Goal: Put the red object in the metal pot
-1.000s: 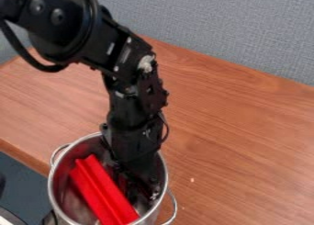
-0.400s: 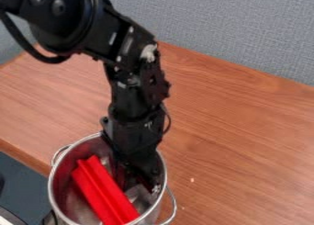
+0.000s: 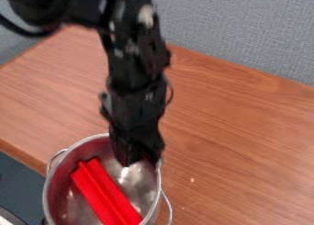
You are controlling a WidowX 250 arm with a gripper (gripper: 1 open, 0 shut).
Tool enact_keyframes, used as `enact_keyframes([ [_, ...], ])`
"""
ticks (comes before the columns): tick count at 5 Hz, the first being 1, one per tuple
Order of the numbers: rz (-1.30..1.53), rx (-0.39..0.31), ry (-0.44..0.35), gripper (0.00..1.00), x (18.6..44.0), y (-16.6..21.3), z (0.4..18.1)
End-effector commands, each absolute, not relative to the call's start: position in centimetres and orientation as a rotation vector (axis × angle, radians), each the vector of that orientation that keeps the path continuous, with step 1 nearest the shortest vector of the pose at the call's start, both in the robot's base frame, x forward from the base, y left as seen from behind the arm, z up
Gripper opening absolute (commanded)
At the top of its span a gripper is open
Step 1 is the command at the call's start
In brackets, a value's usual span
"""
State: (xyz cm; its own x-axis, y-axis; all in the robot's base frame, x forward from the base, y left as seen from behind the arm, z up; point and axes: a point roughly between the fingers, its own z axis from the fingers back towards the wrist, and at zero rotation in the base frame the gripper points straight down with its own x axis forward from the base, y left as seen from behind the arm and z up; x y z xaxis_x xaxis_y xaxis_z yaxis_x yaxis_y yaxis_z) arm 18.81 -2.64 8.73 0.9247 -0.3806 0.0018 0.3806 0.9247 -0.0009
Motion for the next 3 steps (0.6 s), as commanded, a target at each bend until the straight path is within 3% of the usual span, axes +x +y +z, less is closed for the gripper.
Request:
enact_keyframes([
  [1,-0.368,-0.005,-0.079,0.00,20.1,-2.3,12.1],
  [2,-0.323,-0.010,-0.129,0.00,21.5,-1.0,13.9],
  [3,-0.339,-0.017,-0.114,1.00,21.3,-1.6,12.1],
])
